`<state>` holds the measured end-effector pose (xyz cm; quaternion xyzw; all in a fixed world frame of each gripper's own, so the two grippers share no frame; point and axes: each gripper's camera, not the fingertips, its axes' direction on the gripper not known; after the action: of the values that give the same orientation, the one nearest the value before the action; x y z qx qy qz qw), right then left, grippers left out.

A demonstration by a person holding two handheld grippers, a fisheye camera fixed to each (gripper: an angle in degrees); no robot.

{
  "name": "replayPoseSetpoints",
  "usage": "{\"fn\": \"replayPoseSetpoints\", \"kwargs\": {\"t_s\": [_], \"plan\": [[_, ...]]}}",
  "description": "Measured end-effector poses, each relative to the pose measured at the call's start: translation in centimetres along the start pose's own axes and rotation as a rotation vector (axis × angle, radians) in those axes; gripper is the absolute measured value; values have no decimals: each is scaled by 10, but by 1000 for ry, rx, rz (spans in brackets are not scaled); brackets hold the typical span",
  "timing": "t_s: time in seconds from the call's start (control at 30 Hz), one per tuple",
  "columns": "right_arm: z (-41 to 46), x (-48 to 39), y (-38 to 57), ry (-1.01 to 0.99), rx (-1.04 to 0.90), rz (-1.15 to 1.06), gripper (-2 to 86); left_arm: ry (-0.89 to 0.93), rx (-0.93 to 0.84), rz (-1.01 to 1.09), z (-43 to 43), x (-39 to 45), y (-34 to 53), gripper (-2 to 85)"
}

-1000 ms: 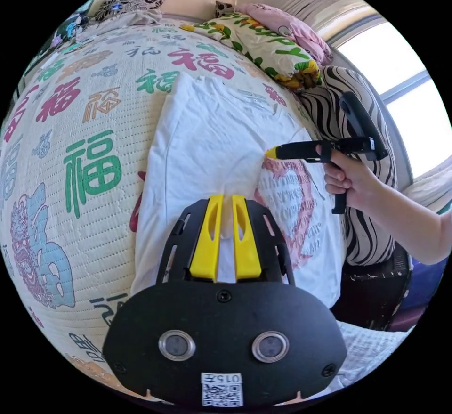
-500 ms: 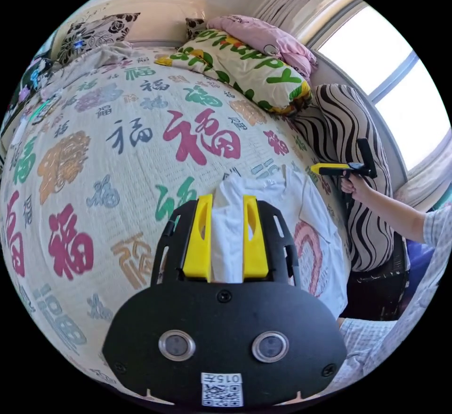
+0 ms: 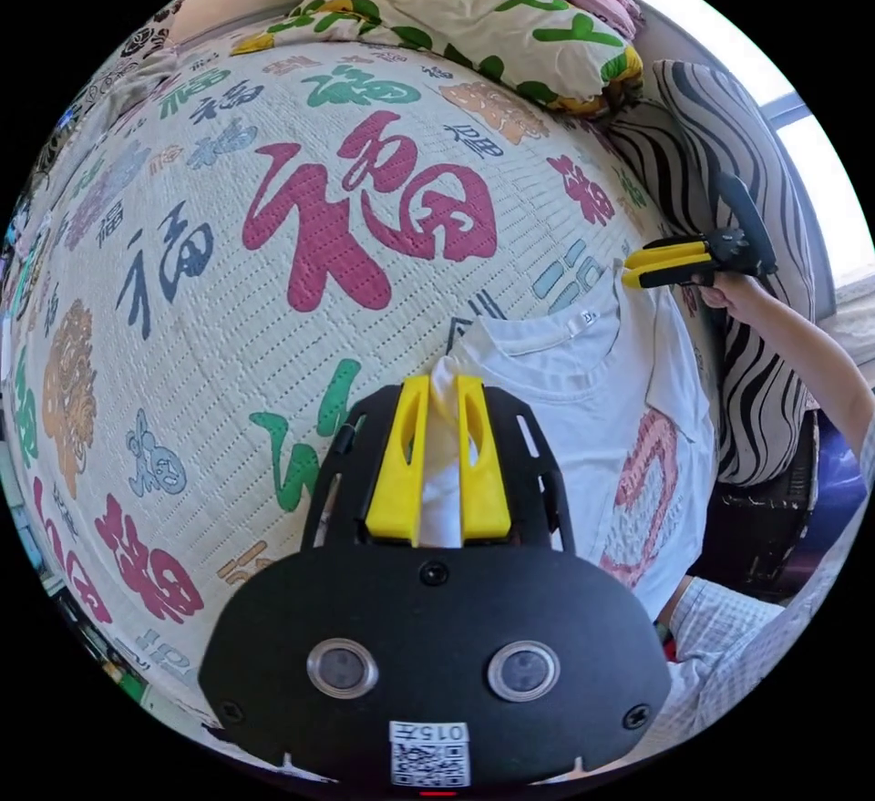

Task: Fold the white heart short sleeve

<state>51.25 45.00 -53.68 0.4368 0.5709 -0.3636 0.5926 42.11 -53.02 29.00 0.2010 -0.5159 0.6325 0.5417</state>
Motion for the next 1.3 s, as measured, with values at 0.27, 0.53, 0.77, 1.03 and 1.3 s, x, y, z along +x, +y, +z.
{"fn": "replayPoseSetpoints", "kwargs": {"t_s": [0.27,0.53,0.77,1.03,1.3], "plan": [[-15,-34,17,89,-59,-112,-7,-38,-165,126,5,21,-28,1],[-66,-38,27,165,54,-52,-10,-102,-25,148,-47,39,-48,-2],[-105,-43,55,117,183,88,-9,-157,97,147,-85,56,-26,-1],[-137,-126,233,-48,281,-95,-8,-9,191,274,-130,124,164,-2],[-64,-239,390,-113,14,-206,-7,79,20,111,-99,187,351,-2]]}}
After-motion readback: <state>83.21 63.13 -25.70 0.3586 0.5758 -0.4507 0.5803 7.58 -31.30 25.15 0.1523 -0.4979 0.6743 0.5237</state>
